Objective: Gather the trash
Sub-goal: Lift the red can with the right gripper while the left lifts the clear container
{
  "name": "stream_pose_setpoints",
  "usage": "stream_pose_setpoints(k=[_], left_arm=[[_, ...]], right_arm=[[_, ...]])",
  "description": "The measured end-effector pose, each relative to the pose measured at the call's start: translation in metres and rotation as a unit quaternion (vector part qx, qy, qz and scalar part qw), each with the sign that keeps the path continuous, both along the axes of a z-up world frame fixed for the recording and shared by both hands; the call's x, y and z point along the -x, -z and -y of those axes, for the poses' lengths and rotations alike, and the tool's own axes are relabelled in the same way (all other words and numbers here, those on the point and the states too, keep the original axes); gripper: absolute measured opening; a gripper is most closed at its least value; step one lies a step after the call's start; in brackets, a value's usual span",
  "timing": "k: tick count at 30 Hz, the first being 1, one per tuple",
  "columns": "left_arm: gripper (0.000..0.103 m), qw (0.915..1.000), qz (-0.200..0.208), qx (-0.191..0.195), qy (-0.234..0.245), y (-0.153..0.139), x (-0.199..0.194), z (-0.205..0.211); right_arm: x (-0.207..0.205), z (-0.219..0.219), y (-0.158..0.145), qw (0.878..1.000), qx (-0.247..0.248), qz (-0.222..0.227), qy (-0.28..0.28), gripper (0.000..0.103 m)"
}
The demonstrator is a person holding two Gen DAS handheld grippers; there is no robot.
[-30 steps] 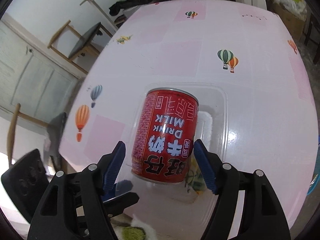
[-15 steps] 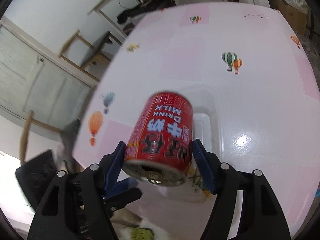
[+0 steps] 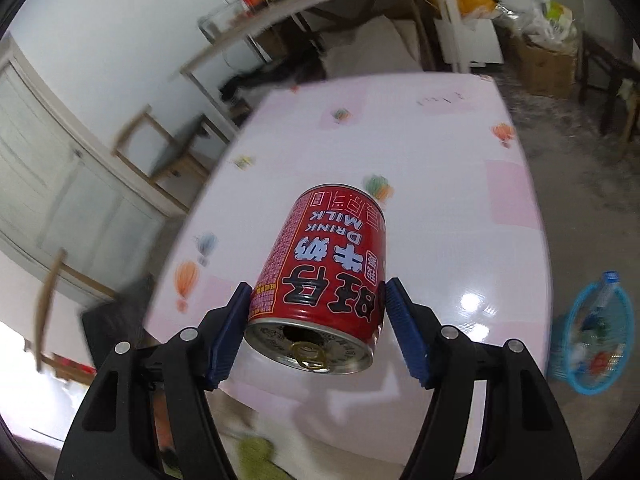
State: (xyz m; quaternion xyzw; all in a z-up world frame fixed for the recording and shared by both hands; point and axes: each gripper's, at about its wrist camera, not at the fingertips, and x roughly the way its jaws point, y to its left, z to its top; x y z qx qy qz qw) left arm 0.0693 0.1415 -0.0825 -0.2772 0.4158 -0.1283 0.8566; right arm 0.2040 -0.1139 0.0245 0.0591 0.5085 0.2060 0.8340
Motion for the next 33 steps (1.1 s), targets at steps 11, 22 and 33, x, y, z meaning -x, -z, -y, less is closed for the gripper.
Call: stream_pose_setpoints(k=[11,22,33], left_arm=[[0.003,0.9985,0.009,-0.019,-0.05,-0.013,0.011,-0.034],[0.004,0.9985,0.015,-0.025,-0.046,-0.021,0.008,-0.031],[0.015,0.9988,0.019,-0.025,-0.037,-0.025,0.006,-0.031]], right_arm=[[0.007,-0.024,0.036,0.976,0.169,-0.077,-0.112,0.066],[-0.002,-0.057,0.04,0.938,0.237,-0.136,-0.214,0.066],[-0.023,-0.085,0.046,0.91,0.288,-0.151,-0.256,0.067]])
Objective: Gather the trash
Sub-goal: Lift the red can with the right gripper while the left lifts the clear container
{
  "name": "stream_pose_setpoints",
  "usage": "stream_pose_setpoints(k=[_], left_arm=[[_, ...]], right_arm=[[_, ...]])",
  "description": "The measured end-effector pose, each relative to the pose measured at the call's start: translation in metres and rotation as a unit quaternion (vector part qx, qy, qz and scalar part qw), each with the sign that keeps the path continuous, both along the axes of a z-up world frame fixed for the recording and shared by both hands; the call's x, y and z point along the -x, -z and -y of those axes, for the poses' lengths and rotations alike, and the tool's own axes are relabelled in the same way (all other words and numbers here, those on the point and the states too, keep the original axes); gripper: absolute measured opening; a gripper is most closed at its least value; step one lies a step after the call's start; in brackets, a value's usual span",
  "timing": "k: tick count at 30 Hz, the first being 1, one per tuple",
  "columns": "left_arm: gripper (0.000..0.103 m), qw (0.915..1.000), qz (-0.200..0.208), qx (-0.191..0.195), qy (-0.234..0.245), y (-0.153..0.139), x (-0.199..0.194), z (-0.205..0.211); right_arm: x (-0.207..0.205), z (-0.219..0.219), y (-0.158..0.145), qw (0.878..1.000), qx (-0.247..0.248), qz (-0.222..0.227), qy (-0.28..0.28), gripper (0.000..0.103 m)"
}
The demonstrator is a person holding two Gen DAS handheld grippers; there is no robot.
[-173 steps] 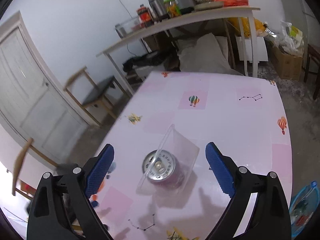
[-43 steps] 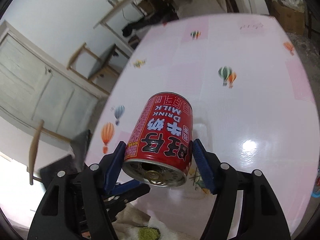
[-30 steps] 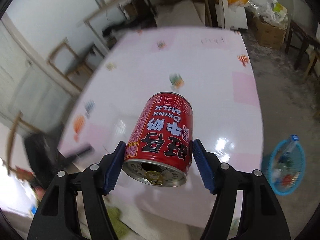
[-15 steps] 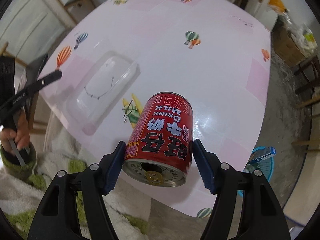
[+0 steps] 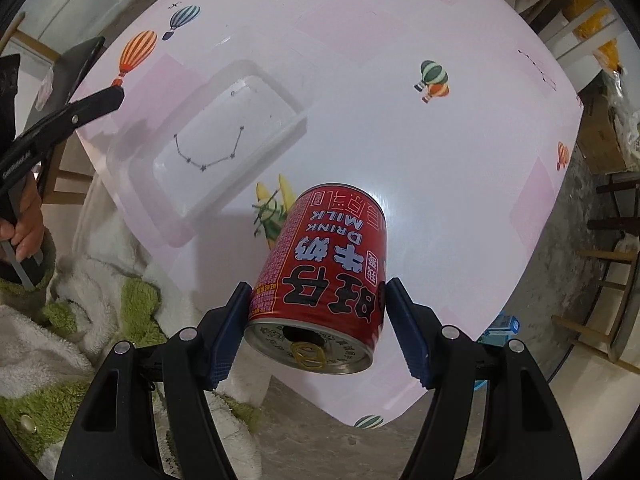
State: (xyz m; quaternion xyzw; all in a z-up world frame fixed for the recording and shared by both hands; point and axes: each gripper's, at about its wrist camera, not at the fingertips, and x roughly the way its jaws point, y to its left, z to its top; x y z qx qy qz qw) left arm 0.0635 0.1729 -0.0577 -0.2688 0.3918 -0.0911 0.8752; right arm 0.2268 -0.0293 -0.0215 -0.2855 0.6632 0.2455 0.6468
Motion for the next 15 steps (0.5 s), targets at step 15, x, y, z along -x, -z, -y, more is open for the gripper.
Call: stream_pose_setpoints(k=[15], left_arm=[[0.023,0.9999,-0.003,0.006,0.01,-0.003,-0.007,-0.003]], right_arm=[[-0.027,-0.026,0.01,0.998,0.03,-0.022,-0.041,0.066]])
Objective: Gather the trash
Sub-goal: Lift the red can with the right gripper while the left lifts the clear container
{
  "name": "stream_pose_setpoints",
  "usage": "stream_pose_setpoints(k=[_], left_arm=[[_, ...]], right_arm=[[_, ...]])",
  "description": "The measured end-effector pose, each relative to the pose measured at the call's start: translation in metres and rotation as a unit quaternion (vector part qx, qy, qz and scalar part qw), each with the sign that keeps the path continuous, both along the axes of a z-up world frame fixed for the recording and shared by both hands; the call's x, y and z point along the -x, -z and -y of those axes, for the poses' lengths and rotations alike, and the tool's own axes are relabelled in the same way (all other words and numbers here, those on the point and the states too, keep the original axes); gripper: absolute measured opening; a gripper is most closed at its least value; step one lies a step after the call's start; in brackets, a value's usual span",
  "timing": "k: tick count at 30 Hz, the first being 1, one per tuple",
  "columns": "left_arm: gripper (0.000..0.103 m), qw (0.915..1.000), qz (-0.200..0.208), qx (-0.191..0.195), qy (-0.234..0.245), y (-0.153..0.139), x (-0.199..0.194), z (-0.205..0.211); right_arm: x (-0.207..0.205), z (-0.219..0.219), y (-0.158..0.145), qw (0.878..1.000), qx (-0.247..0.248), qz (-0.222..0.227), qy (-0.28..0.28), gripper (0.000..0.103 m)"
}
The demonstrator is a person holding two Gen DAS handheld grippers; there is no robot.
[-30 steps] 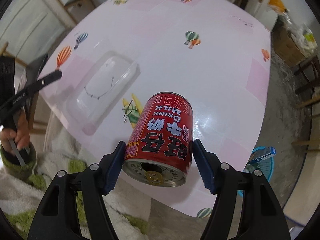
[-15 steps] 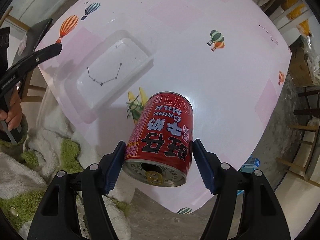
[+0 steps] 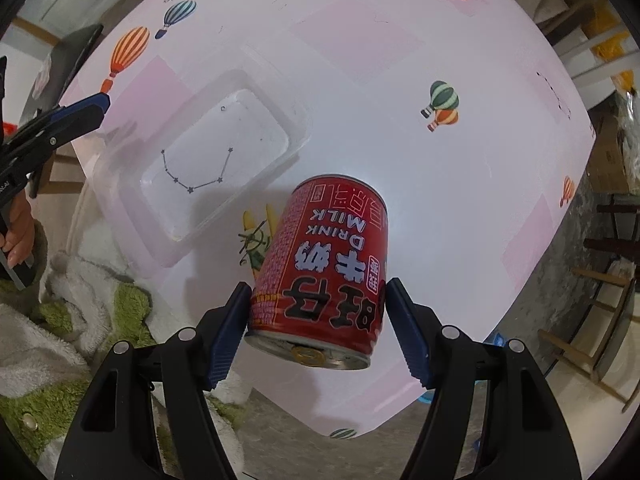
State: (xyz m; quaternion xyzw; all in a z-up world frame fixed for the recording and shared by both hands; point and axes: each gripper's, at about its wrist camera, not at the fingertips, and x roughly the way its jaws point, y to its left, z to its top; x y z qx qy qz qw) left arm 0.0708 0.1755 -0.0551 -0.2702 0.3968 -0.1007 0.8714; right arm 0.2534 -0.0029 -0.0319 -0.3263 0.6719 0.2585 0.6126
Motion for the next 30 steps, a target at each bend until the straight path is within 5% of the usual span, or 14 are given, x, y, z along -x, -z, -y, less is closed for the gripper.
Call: stream_pose_setpoints(k=[16,25,30], left_arm=[[0.023,0.9999,0.0,0.011,0.001,0.004,-0.011,-0.008],[0.023,0.9997,-0.001,0.025,0.004,0.011,-0.012,-0.01],[0.034,0.9996,0.001,0.028,0.01,0.011,-0.014,-0.01]], right_arm=[[0.01,-0.011,0.002,0.992,0.096,-0.047,-0.071,0.064],[0.005,-0.002,-0.006,0.996,0.072,-0.034,-0.043,0.064],[0.01,0.011,-0.006,0.999,0.03,-0.011,-0.005,0.064]])
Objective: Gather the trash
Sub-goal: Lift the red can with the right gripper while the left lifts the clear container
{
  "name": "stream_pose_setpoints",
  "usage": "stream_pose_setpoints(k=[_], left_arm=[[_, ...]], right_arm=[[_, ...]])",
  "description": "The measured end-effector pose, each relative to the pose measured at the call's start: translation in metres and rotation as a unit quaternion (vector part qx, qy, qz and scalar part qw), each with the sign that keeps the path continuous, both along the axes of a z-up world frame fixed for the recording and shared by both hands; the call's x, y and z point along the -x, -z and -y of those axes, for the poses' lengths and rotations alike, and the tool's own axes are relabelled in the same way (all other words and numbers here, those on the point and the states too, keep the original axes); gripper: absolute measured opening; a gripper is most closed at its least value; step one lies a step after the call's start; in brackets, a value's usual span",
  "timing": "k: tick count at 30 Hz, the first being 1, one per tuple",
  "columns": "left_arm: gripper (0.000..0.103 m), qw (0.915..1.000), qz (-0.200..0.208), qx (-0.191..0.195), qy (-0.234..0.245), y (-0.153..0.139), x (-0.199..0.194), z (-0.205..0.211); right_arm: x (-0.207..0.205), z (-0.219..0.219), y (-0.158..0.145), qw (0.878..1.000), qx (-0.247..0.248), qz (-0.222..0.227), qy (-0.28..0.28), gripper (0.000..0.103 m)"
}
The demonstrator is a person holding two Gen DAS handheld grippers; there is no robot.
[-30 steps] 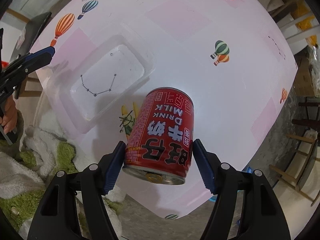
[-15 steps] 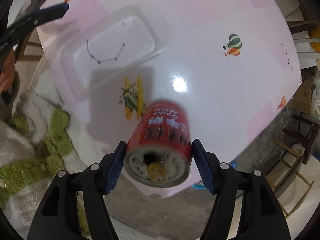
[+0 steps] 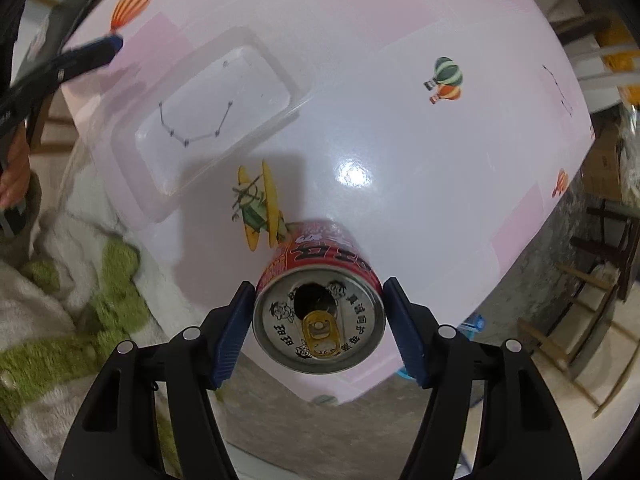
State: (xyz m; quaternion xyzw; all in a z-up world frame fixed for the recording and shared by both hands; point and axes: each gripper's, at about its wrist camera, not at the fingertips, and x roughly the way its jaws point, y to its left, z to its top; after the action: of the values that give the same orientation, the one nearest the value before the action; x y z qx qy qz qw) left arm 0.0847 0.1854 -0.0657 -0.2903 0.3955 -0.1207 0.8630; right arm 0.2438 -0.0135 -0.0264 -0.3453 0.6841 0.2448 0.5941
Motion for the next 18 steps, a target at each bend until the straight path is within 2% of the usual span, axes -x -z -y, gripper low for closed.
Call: stream_pose_setpoints(k=[3,8,10,12,13,15,18], left_arm=[[0.042,0.9998,0.002,-0.012,0.018,-0.002,-0.006,0.008],[0.042,0.9975,-0.023,-0.052,0.043,0.005,-0.023,0.029],[0.037,0.9955,-0.034,-0.077,0.043,0.009,-0.027,0.036],[0.018,0.9932,-0.045,-0.096,0.047,0.013,-0.03,0.041],[0.017,0.9921,-0.052,-0.105,0.046,0.015,-0.031,0.044],[0.005,0.991,-0.057,-0.112,0.046,0.016,-0.031,0.047],[0.003,0.9898,-0.057,-0.125,0.038,0.014,-0.03,0.05]], right_arm=[[0.0,0.012,-0.01,0.998,-0.051,0.027,0.04,0.065],[0.0,0.042,-0.022,0.981,-0.137,0.084,0.107,0.067],[0.001,0.055,-0.022,0.97,-0.172,0.097,0.14,0.067],[0.002,0.062,-0.022,0.962,-0.194,0.113,0.157,0.067],[0.007,0.063,-0.021,0.958,-0.203,0.12,0.162,0.067],[0.013,0.07,-0.015,0.948,-0.23,0.132,0.179,0.065],[0.017,0.08,-0.014,0.931,-0.266,0.151,0.198,0.064]])
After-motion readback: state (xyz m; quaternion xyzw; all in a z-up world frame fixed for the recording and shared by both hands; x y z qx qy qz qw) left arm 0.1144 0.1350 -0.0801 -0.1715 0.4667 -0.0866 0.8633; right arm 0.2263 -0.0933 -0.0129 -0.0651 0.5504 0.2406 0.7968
